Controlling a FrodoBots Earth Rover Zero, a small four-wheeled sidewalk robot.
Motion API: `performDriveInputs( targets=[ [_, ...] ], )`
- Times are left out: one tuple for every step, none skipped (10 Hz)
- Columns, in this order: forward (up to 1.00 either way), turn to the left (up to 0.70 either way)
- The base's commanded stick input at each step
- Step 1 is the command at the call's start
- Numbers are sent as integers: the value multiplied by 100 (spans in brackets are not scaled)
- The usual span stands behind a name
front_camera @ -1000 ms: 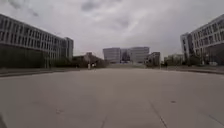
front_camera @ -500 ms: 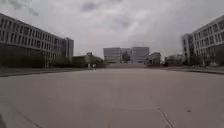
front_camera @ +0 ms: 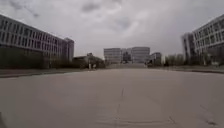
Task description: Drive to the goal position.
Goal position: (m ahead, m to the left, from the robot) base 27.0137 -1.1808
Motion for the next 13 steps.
performDriveInputs(
  targets=[
    [70,-1],
    [70,-1],
    [70,-1],
    [70,-1],
    [70,-1],
    [70,-1],
    [70,-1],
    [70,-1],
    [70,-1],
    [70,-1],
    [70,-1],
    [70,-1],
    [70,-1]
  ],
)
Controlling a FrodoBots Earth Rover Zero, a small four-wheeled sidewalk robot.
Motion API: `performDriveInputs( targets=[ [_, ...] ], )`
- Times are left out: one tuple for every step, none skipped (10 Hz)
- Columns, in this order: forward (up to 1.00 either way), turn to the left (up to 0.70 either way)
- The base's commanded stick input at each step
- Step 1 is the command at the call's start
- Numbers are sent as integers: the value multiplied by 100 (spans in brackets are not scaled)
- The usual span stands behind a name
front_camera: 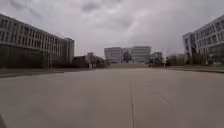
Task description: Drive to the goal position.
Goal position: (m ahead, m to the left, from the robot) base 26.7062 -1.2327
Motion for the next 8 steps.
performDriveInputs(
  targets=[
    [70,-1],
    [70,-1],
    [70,-1],
    [70,-1],
    [70,-1],
    [70,-1],
    [70,-1],
    [70,-1]
  ],
)
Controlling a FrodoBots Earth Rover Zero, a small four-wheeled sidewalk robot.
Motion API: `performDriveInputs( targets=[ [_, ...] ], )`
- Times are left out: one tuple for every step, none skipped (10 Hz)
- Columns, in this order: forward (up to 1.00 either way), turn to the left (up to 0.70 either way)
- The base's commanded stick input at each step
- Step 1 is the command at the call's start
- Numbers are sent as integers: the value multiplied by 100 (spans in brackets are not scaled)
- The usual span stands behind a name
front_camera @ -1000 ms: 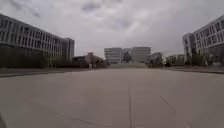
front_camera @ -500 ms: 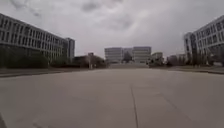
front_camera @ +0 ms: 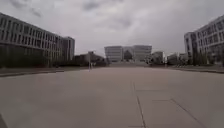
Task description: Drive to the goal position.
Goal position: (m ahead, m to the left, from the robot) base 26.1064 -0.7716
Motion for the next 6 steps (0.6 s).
performDriveInputs(
  targets=[
    [70,-1],
    [70,-1],
    [70,-1],
    [70,-1],
    [70,-1],
    [70,-1]
  ],
)
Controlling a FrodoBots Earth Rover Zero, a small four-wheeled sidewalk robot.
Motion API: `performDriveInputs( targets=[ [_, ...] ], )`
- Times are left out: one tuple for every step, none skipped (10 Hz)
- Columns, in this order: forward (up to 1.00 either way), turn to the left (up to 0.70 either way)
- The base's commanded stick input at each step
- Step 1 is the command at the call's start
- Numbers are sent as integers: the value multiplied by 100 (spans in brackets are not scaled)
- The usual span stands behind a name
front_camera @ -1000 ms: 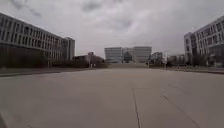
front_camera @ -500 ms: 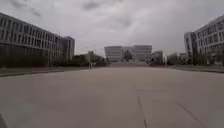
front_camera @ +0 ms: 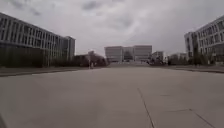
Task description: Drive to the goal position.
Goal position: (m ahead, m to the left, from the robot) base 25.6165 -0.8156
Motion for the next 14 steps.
performDriveInputs(
  targets=[
    [70,-1],
    [70,-1],
    [70,-1],
    [70,-1],
    [70,-1],
    [70,-1],
    [70,-1],
    [70,-1],
    [70,-1],
    [70,-1],
    [70,-1],
    [70,-1],
    [70,-1],
    [70,-1]
  ],
)
